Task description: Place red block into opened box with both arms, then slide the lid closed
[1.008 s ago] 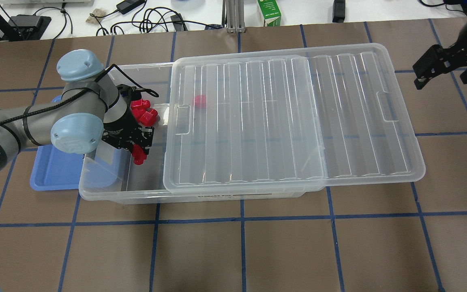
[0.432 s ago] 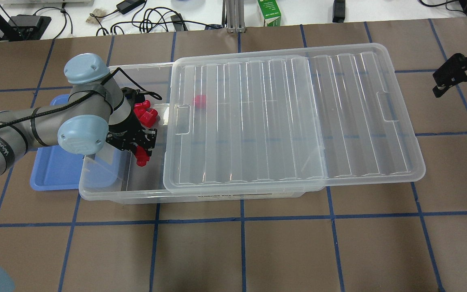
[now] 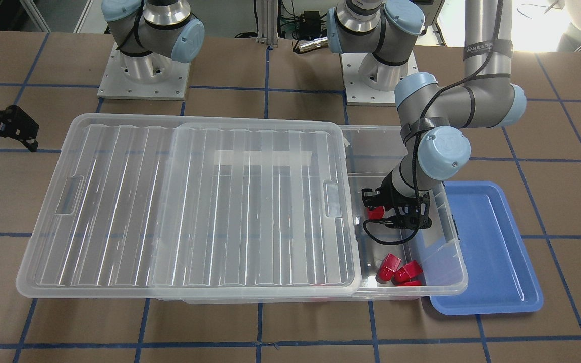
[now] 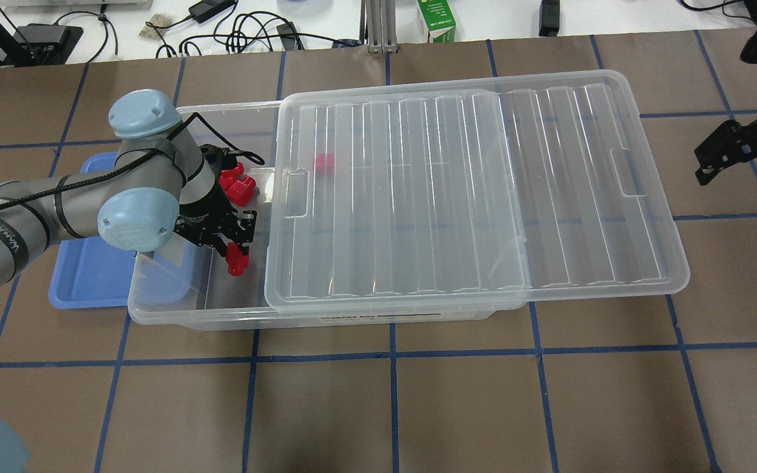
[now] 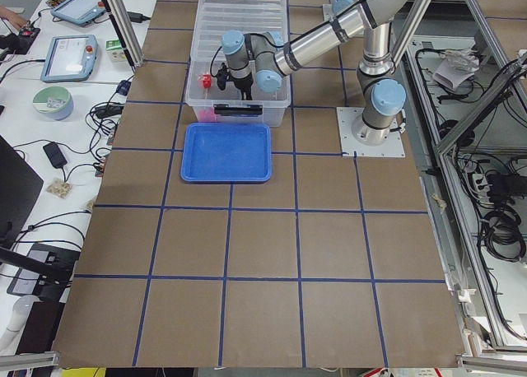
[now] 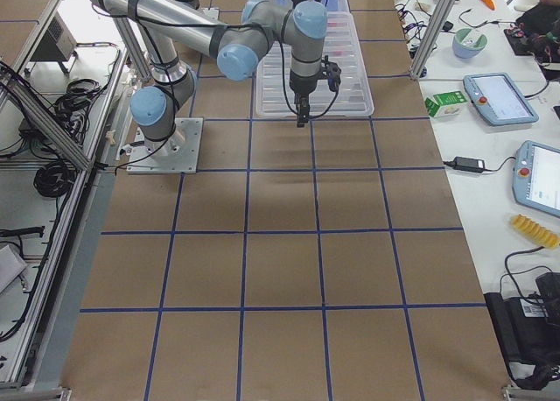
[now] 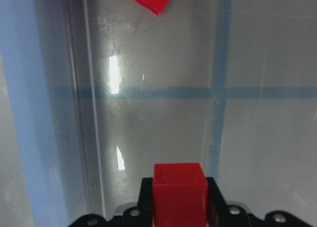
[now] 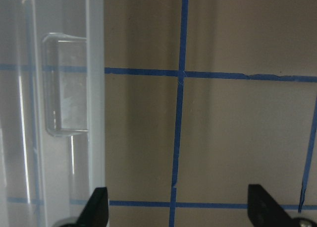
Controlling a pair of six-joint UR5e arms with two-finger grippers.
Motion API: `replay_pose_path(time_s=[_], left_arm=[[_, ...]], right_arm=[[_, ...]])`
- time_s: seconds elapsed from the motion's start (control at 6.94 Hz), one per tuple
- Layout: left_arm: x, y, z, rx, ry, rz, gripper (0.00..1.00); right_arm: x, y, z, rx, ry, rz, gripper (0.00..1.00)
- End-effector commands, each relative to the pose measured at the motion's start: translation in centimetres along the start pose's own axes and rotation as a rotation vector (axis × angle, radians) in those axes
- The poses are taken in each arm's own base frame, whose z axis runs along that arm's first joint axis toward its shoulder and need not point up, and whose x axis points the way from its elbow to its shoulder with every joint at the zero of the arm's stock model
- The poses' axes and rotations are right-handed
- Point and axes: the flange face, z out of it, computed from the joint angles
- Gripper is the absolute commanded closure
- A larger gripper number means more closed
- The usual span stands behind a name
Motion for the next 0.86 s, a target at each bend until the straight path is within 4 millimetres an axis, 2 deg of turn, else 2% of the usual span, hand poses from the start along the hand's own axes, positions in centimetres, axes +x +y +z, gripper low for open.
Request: replay_pose_path(time_s=[0.0,0.14,0.29,0.58,0.72], left_arm=[[-0.1,0.1,0.3,0.017,-0.001,0.001,0.11],[-0.4,0.0,-1.3,0.054,-0.008,-0.001,0.0],[-0.3,-0.1,-3.6,0.073,-0.012,0.0,0.0],[0.2,0.5,-12.6,0.063,-0.012,0.003,0.0],[0.8,1.9,-17.3,0.07,-0.014,0.011,0.0]], right_arm=[[0.6,-1.1,5.3,-0.02,-0.005,0.003,0.0],[0.5,-1.1,5.3,-0.021,-0.007,0.01,0.0],[0.5,-1.0,5.4,-0.024,-0.01,0.013,0.0],[-0.4,-0.9,5.1,-0.018,-0.022,0.016,0.0],[-0.7,-1.0,5.2,-0.017,-0.033,0.019,0.0]])
